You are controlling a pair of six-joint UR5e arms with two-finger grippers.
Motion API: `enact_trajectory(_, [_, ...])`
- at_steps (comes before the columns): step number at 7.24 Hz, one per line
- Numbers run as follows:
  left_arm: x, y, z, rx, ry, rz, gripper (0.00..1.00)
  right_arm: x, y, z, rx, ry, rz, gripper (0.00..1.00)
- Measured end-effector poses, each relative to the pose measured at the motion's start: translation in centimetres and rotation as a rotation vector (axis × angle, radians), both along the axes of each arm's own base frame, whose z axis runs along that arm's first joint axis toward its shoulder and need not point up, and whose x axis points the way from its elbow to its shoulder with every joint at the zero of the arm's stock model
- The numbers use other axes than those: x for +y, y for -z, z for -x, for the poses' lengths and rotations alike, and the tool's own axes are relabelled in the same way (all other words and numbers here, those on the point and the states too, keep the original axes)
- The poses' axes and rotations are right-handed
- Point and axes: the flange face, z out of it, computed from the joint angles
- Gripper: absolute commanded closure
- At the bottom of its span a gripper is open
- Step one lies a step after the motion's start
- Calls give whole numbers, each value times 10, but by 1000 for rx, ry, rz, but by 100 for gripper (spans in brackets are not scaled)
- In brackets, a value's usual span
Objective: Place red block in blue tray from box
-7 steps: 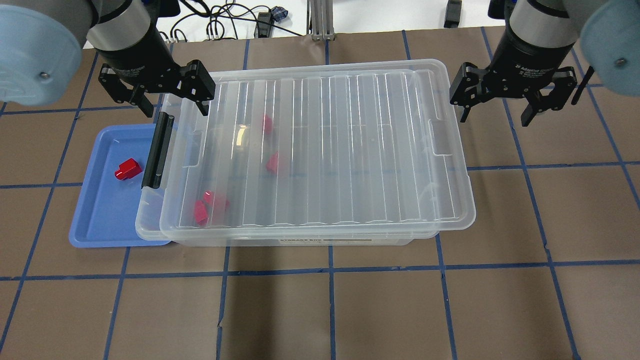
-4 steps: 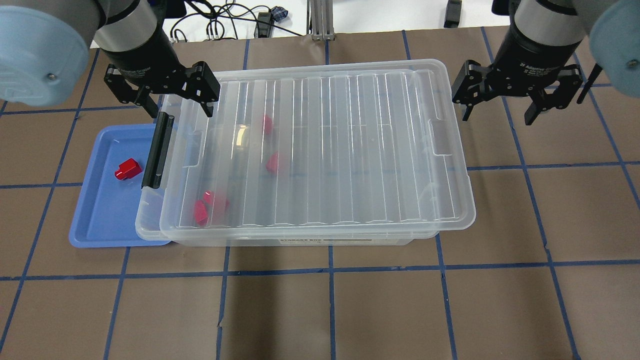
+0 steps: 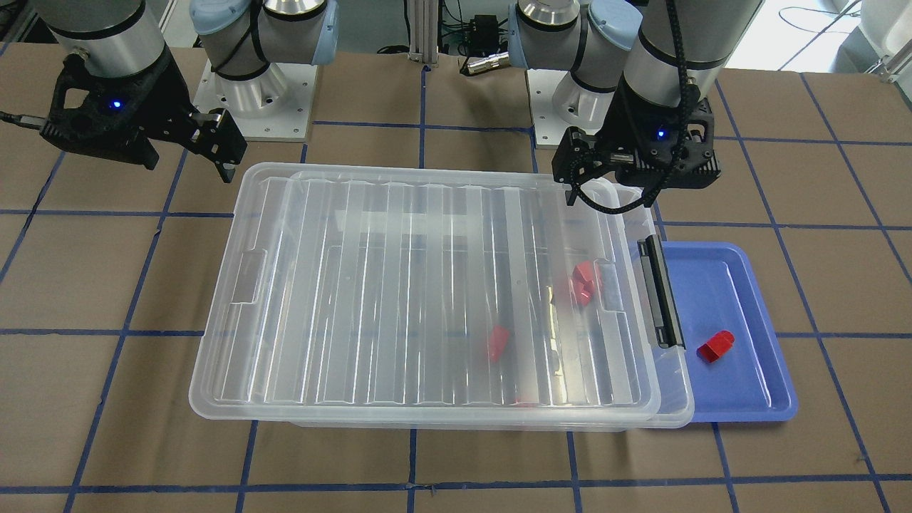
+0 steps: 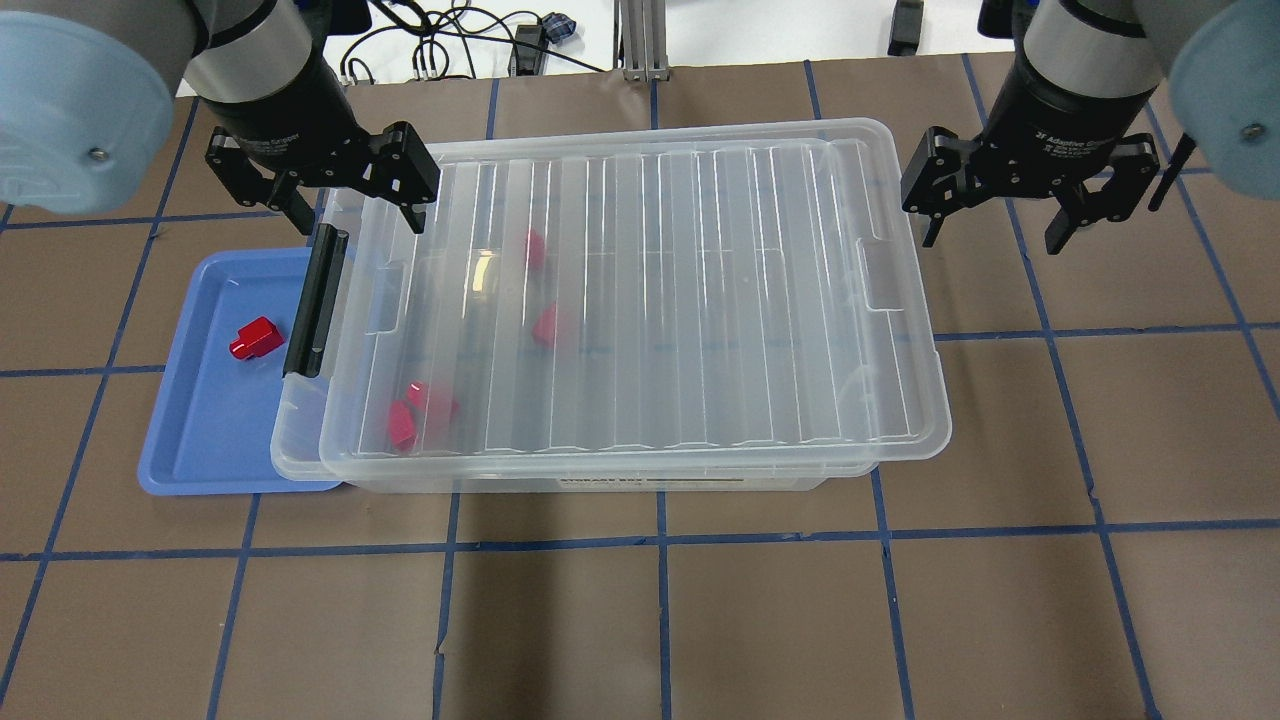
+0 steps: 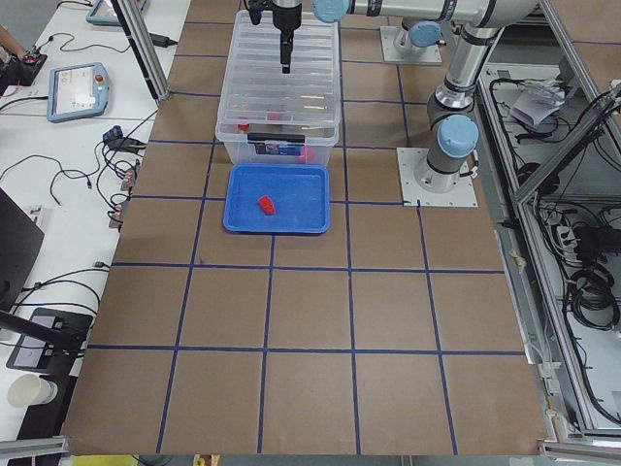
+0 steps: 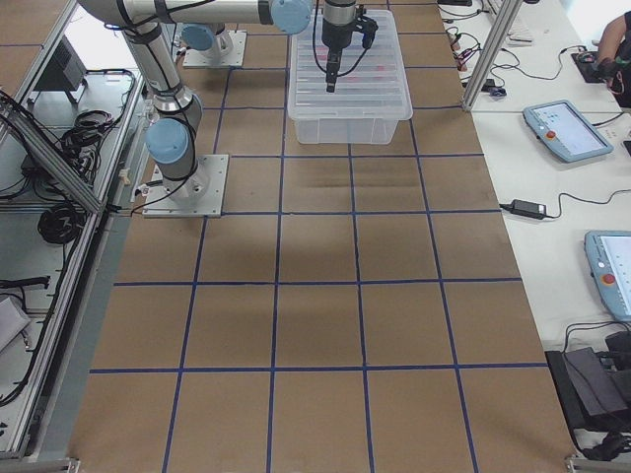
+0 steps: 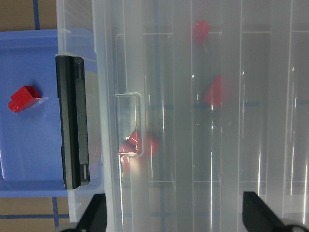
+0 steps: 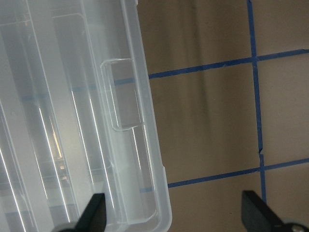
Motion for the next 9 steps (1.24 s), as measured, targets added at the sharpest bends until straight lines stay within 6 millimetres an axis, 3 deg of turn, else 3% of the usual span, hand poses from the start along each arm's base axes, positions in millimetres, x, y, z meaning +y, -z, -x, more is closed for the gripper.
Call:
enact_trajectory(4, [-1,3,2,2,3,-5,0,-10,16,3,-2,19,-30,0])
enact_trajectory(9, [0,3,6,3,8,-5,0,-11,22,3,-1,19,-51,0])
